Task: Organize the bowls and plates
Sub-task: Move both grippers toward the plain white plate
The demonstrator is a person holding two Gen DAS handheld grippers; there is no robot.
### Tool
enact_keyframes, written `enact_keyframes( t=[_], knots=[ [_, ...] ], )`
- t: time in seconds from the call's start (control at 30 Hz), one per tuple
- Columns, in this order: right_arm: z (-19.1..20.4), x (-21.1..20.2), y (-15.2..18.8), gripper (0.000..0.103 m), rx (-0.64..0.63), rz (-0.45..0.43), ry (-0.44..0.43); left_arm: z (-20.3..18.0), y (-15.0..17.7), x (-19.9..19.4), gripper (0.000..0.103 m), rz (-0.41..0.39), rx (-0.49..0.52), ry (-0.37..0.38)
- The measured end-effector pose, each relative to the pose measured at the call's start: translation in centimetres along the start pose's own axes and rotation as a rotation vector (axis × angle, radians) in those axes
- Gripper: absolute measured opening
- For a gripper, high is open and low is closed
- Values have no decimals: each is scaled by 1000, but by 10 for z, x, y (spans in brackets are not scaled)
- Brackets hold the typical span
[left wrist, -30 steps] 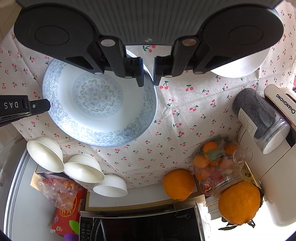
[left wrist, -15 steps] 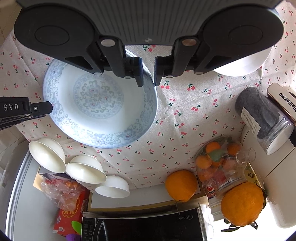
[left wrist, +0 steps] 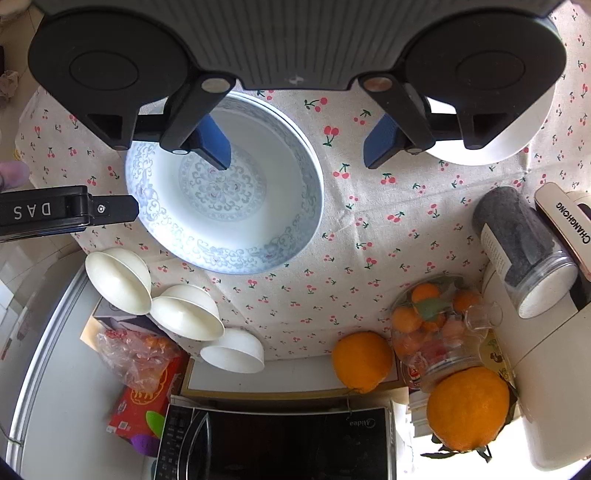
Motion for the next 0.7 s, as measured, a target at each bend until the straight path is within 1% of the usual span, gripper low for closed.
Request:
enact_keyframes(
  t=[0.03, 0.07, 0.23, 0.3, 0.37, 0.47, 0.63, 0.7],
  knots=[
    [3, -3, 0, 89, -7, -13, 0, 3, 0, -3, 87, -9, -7, -9],
    [5, -4, 0, 89, -16, -22, -1, 6, 0, -5, 92, -16, -11, -18],
    [22, -9, 6, 93, -66, -53, -18, 30, 5, -13, 99, -46, -31, -73],
    [30, -10, 9, 93, -91, -76, -46, 41, 7, -14, 100, -54, -37, -98],
    [38, -12, 11, 94, -120, -107, -91, 53, 9, -15, 101, -56, -47, -126],
    [52, -13, 14, 98, -138, -154, -139, 74, 15, -15, 102, -54, -68, -156],
    [79, -8, 17, 102, -135, -184, -210, 105, 29, -10, 102, -79, -88, -206],
    [92, -4, 20, 102, -153, -186, -241, 116, 33, -7, 102, -82, -91, -217]
  ],
)
Point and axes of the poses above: each gripper's, at about its wrist camera, not at the fingertips, and x roughly the way its jaws point, z to its left, y to its underside, the point moved 1 cm from there along x, roughly the way its jaws point, and after that the axes turned 14 degrees about -y, right-handed, at the moved point
